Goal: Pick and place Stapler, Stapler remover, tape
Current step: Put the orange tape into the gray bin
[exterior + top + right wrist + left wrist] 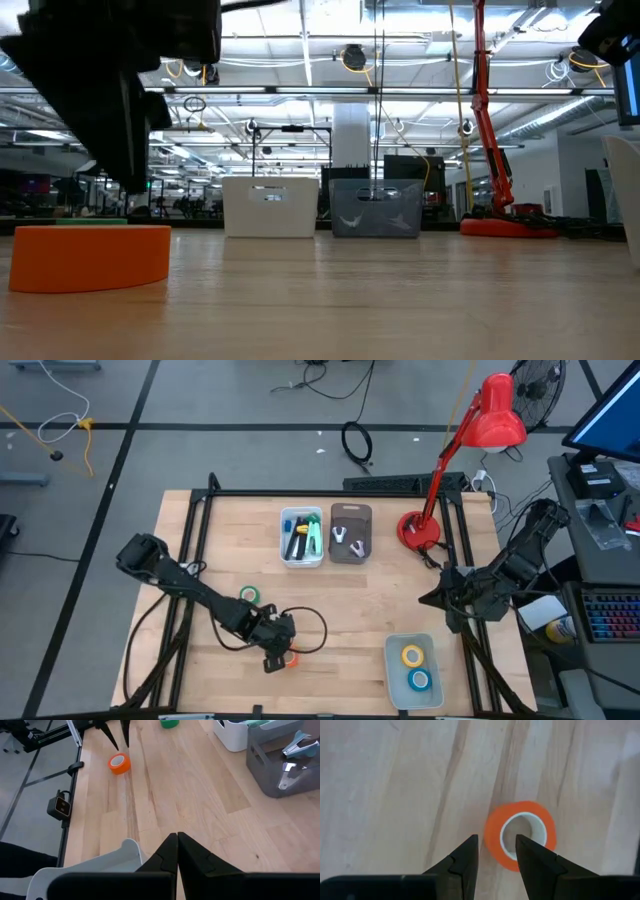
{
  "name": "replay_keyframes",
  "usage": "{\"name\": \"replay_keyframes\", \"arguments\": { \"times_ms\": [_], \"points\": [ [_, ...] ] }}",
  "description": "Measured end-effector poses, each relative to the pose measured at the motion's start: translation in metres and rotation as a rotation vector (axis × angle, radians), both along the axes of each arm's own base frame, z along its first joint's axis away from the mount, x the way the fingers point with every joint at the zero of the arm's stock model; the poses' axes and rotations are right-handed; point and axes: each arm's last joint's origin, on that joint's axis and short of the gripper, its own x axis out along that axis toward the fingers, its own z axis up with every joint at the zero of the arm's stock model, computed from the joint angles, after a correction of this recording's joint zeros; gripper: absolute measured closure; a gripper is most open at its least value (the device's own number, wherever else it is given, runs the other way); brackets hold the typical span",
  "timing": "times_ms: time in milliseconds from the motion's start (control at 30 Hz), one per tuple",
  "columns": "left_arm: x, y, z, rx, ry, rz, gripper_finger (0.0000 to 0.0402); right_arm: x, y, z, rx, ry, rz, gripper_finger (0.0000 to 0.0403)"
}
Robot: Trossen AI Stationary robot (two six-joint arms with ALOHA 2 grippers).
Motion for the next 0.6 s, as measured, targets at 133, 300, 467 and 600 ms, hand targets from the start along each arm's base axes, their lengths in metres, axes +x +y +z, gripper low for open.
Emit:
{"name": "replay_keyframes", "arguments": {
  "times_ms": [133,300,467,600],
  "points": [
    [0.002,-0.002,-0.015,0.001,0.057,-0.011,0.0270,0.000,0.000,0.000,-0.011,0.000,0.008,0.0402],
    [0.006,-0.004,-0.028,-0.007,0.094,-0.002,0.0270,0.000,0.000,0.000,-0.018,0.000,0.012,0.0402],
    [0.010,0.000,-0.038,-0.002,0.123,0.038,0.0270,0.000,0.000,0.000,-0.017,-0.002,0.012,0.0402],
    [0.013,0.002,-0.042,0.005,0.126,0.037,0.0270,0.000,0.000,0.000,-0.012,-0.005,0.008,0.0402]
  ]
}}
